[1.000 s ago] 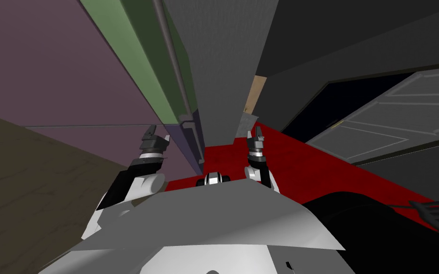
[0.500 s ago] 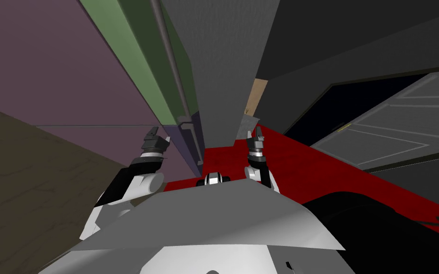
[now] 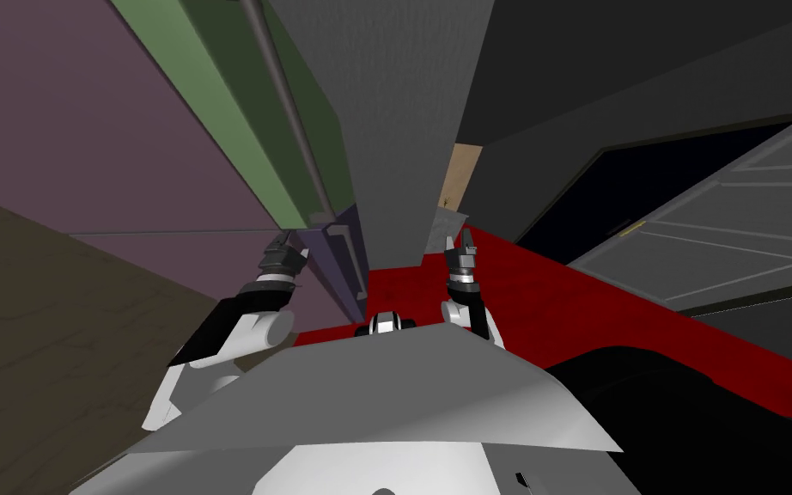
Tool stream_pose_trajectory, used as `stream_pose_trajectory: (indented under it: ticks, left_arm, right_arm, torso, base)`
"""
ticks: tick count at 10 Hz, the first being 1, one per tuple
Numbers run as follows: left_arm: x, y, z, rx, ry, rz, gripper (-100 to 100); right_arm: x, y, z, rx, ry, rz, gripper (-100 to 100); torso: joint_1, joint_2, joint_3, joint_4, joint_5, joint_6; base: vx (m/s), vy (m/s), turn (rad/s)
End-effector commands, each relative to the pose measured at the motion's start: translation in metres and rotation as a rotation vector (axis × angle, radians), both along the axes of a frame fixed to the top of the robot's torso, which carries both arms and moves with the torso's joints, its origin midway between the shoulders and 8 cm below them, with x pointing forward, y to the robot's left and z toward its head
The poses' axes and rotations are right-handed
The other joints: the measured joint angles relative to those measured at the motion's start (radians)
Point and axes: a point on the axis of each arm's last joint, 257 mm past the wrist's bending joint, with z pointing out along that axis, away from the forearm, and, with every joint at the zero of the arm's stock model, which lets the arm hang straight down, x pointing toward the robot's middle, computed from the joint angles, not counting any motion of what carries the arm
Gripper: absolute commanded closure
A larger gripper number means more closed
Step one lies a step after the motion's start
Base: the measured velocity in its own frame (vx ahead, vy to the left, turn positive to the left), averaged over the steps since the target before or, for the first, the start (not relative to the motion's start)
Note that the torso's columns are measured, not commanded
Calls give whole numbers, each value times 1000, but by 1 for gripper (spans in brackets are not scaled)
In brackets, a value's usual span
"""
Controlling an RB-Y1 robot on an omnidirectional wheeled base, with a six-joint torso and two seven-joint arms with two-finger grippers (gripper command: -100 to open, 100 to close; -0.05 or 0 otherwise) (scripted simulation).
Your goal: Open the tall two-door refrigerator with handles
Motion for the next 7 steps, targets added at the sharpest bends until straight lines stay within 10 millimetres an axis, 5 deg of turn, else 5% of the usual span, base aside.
stream_pose_trajectory:
  ticks: [1,7]
  left_arm:
    - [4,4,-21,-15,74,7,-100]
    - [4,7,-29,-36,141,14,-100]
  right_arm:
    - [0,0,0,0,0,0,0]
    - [0,0,0,0,0,0,0]
  torso:
    - [1,-1,-1,-1,0,1]
    - [1,-9,-6,-3,1,4]
  base:
    - [39,-66,44]
    - [39,-70,35]
